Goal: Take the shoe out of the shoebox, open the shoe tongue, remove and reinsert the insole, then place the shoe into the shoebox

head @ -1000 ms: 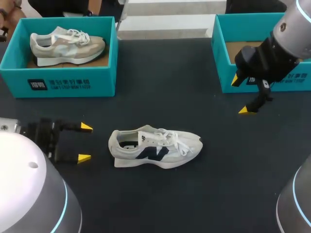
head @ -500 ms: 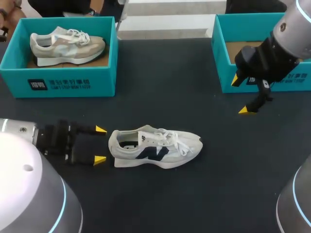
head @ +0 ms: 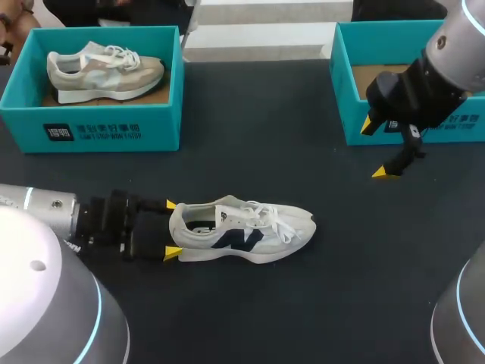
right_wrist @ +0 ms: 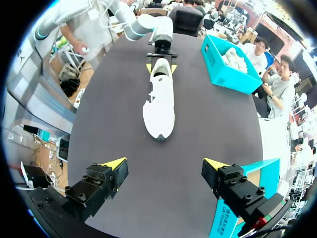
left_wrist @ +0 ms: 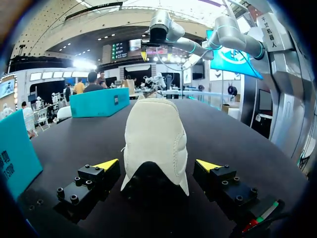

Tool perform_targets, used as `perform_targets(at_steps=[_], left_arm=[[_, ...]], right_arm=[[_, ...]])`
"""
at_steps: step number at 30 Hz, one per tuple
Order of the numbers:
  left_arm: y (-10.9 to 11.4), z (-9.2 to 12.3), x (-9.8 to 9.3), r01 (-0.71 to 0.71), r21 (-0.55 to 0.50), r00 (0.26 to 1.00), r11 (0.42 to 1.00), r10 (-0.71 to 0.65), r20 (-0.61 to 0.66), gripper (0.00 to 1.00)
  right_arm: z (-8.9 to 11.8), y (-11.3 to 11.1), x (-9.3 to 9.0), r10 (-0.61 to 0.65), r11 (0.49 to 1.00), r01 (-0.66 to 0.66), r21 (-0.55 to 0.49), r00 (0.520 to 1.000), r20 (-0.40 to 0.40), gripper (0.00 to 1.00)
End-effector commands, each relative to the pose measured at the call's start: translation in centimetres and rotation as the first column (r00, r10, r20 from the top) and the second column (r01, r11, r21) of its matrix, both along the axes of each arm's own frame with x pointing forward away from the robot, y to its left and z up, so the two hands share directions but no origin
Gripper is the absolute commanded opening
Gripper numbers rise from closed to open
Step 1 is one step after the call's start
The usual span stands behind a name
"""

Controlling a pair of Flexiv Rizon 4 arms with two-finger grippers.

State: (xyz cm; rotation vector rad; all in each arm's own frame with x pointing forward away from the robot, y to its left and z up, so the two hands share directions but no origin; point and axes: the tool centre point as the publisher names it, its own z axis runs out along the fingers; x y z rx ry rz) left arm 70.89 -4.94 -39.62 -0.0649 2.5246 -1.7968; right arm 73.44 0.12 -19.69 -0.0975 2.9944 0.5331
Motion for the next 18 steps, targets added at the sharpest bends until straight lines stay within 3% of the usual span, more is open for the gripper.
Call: perform_targets(at_steps=[1,16,17,18], left_arm=[[-1.0,-0.2,0.0,0.002,0.005,1.000,1.000,-0.002,-0.002,1.00],[-1.9,-2.0,-0.5,-0.005,0.066,1.000,0.998,0.006,-0.018,1.00],[-1.8,-2.1,-0.5,-0.008,0.063,1.000,0.998,0.009,-0.018,0.94],[-1.7,-2.2,-0.4,-0.015,0.066,1.000,0.998,0.016,-0.019,0.47]], right_arm=[[-0.1,0.1,0.1,0.000,1.000,0.000,-0.001,1.000,-0.001,1.00],[-0.1,0.1,0.1,0.000,1.000,0.000,-0.001,1.000,-0.001,1.00],[-0.1,0.1,0.1,0.000,1.000,0.000,-0.001,1.000,-0.001,1.00],[-0.1,0.1,0.1,0.000,1.000,0.000,-0.001,1.000,-0.001,1.00]])
